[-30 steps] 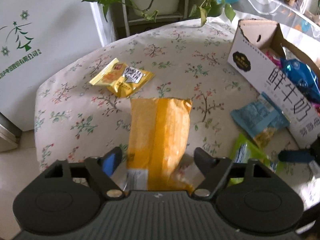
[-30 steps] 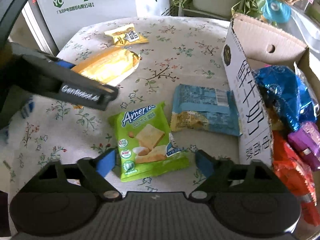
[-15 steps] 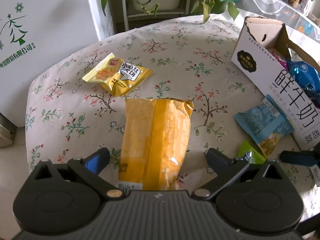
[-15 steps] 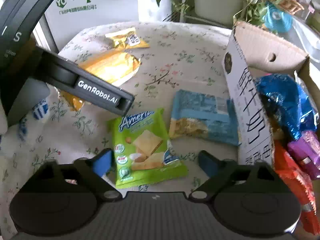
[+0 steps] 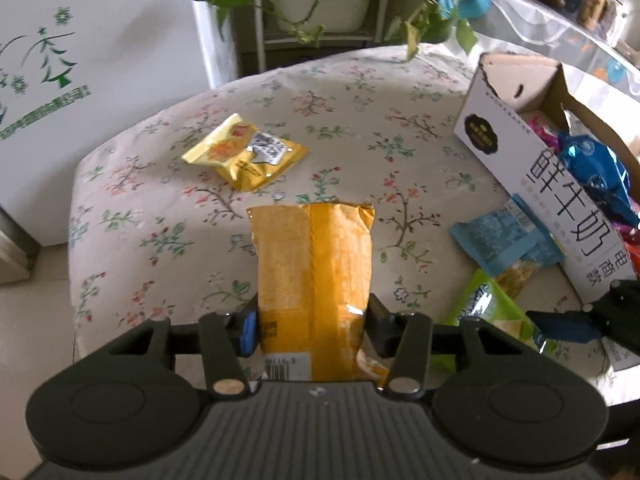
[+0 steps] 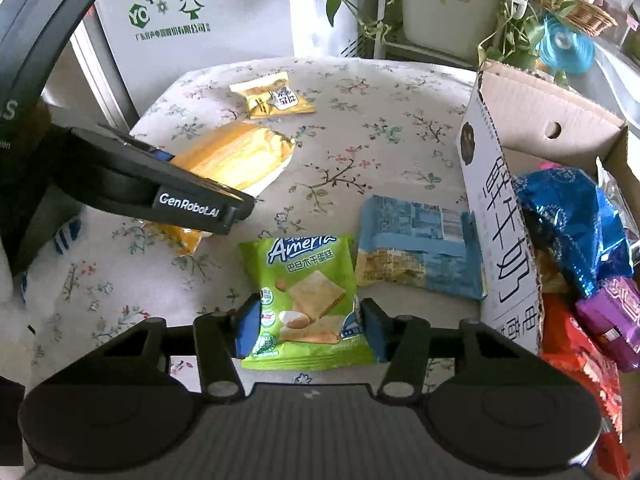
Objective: Organize snacks
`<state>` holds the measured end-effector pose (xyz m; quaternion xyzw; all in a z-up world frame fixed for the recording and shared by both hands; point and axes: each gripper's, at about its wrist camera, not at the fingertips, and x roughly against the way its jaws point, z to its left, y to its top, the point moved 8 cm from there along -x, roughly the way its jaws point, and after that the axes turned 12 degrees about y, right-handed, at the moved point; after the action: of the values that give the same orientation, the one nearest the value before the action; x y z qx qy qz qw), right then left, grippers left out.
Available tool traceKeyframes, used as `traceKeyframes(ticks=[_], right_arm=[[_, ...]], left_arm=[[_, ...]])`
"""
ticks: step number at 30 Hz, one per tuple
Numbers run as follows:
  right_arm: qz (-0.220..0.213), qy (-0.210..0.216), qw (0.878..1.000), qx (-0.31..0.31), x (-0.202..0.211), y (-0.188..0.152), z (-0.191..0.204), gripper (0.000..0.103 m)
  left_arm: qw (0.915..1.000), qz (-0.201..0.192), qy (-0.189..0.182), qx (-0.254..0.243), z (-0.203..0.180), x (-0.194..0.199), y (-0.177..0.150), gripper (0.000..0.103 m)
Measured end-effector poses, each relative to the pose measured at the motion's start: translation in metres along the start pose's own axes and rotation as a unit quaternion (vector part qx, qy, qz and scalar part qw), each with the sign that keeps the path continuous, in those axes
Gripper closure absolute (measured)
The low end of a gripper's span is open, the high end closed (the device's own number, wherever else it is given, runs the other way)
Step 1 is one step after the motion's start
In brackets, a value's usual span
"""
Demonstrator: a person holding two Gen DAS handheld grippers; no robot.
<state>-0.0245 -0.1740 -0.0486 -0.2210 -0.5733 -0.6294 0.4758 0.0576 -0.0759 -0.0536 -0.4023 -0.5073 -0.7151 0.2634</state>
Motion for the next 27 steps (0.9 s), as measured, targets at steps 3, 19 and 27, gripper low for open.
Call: traceKeyframes(ticks=[3,19,27], right_arm=[[-0.004,0.014,1.0,-0.002,0.005,0.002,0.005,0.045],[-0.08,0.033,0.996,-0.002,0.044,0.049,0.014,0.045],[-0.127,0.02,0.992,-0.016,0.07,0.08,-0.002,0.045]], left_arm=[[0.9998,-0.006,0.001,0.018,0.008,0.009,0.003,0.053],[0.994,-0.072,0.04,0.073,0.042,0.066,0.038,0.053],[0.9912,-0.089,0.037,0.091,0.036,0.084,0.039,0.053]])
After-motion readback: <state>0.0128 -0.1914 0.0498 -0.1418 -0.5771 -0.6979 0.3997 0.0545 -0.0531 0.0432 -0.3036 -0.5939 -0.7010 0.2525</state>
